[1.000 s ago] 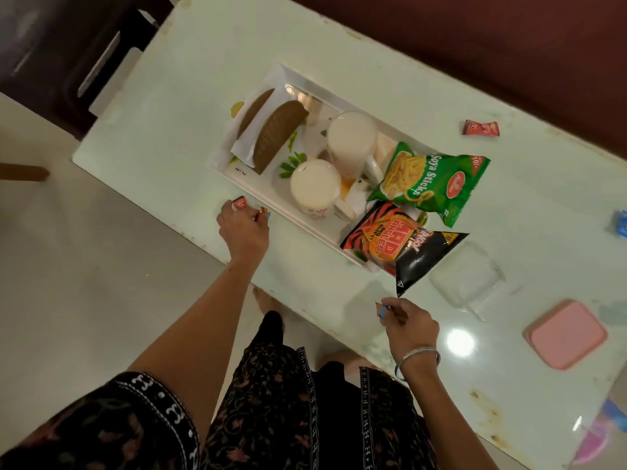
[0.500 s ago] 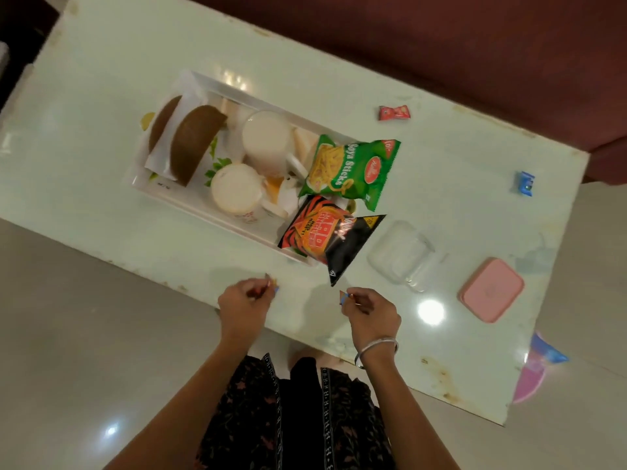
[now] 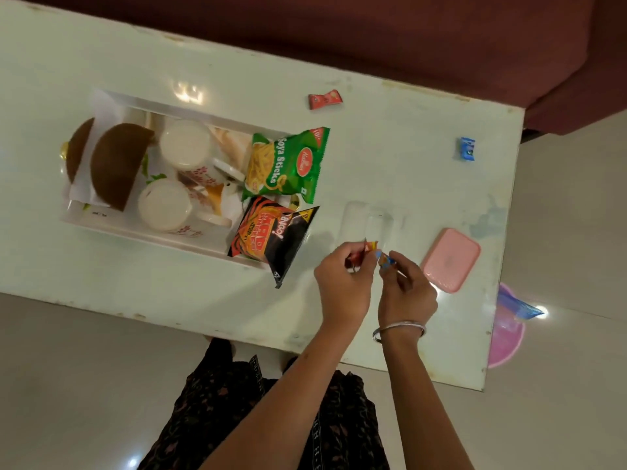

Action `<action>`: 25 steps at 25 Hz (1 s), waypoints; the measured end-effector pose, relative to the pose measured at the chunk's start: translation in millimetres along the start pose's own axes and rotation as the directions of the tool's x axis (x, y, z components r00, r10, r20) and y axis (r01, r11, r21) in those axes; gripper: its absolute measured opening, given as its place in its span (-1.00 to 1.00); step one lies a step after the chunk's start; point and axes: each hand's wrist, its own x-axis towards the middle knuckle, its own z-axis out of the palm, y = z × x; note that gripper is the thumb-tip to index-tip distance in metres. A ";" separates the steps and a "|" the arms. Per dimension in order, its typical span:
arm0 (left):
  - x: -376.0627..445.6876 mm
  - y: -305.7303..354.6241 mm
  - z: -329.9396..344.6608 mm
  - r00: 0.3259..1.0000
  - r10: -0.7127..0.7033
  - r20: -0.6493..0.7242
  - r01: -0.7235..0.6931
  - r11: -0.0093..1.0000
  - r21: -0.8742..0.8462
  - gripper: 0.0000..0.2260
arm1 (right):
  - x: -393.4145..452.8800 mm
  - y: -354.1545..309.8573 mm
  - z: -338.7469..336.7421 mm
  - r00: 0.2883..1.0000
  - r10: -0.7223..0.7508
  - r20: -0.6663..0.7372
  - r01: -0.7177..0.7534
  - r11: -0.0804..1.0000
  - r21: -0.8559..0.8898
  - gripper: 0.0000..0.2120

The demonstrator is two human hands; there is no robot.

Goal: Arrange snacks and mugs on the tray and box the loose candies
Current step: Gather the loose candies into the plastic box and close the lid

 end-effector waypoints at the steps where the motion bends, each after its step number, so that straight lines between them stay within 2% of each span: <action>1: 6.5 5.7 7.0 0.999 0.040 0.004 -0.040 0.999 0.031 -0.88 | 4.5 -3.6 0.0 0.999 -0.031 -0.021 0.031 1.000 -0.006 -0.82; 5: 23.5 10.6 25.3 0.994 0.101 0.032 -0.105 0.984 0.144 -0.86 | 24.4 -14.8 4.6 0.988 -0.149 0.040 0.152 0.984 -0.093 -0.83; 11: 30.2 12.4 33.1 0.996 0.038 0.075 -0.054 0.975 0.216 -0.81 | 43.7 -13.3 9.0 0.980 -0.160 0.116 0.179 0.969 -0.169 -0.76; 13: 30.3 13.8 33.4 0.997 0.033 0.066 -0.048 0.972 0.231 -0.77 | 45.7 -12.8 8.4 0.981 -0.167 0.098 0.182 0.967 -0.180 -0.72; 17: 27.2 14.1 31.2 0.998 0.041 0.047 -0.051 0.973 0.224 -0.76 | 52.5 -16.9 8.4 0.971 -0.238 -0.026 0.232 0.962 -0.141 -0.78; 21: 32.4 17.1 31.1 0.997 0.060 0.038 -0.067 0.972 0.226 -0.81 | 94.4 -26.4 11.0 0.937 -0.341 -0.078 0.331 0.936 -0.121 -0.80; 23: 38.6 20.9 33.2 0.996 0.073 0.053 -0.082 0.977 0.195 -0.83 | 135.6 -33.5 14.9 0.931 -0.365 -0.012 0.354 0.912 -0.208 -0.76; 25: 42.5 24.7 35.5 0.993 0.093 0.075 -0.105 0.981 0.166 -0.88 | 179.0 -42.4 20.5 0.942 -0.307 0.140 0.337 0.861 -0.380 -0.56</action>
